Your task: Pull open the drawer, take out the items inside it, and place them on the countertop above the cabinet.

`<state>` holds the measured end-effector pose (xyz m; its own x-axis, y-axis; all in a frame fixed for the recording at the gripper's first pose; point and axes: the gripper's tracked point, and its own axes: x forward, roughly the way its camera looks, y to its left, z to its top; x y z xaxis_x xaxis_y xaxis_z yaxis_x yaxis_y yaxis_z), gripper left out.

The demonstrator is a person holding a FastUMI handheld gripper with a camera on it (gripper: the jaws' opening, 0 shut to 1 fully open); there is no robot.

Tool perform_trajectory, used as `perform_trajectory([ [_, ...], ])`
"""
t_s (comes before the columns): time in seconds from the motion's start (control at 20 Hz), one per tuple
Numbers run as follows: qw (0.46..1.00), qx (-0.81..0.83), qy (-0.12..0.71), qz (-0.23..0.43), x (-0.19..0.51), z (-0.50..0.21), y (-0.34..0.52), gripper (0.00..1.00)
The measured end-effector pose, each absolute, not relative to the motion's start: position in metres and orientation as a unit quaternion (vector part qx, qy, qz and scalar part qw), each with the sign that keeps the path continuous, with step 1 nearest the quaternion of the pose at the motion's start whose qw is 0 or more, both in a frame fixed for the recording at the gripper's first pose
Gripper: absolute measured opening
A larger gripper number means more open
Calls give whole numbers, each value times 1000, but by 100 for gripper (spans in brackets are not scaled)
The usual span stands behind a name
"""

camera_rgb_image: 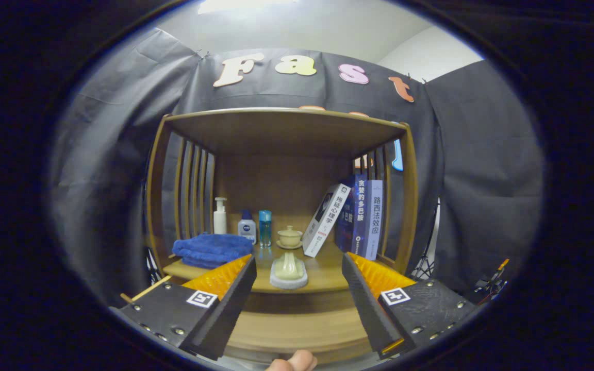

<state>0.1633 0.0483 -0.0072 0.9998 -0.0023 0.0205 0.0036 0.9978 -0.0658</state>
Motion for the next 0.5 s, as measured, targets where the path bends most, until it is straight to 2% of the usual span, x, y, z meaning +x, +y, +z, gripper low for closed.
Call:
perform_trajectory([
  [0.2, 999, -35, -7, 7, 132, -35, 49, 99],
  [0.5, 998, -18, 57, -1, 104, -109, 42, 99],
])
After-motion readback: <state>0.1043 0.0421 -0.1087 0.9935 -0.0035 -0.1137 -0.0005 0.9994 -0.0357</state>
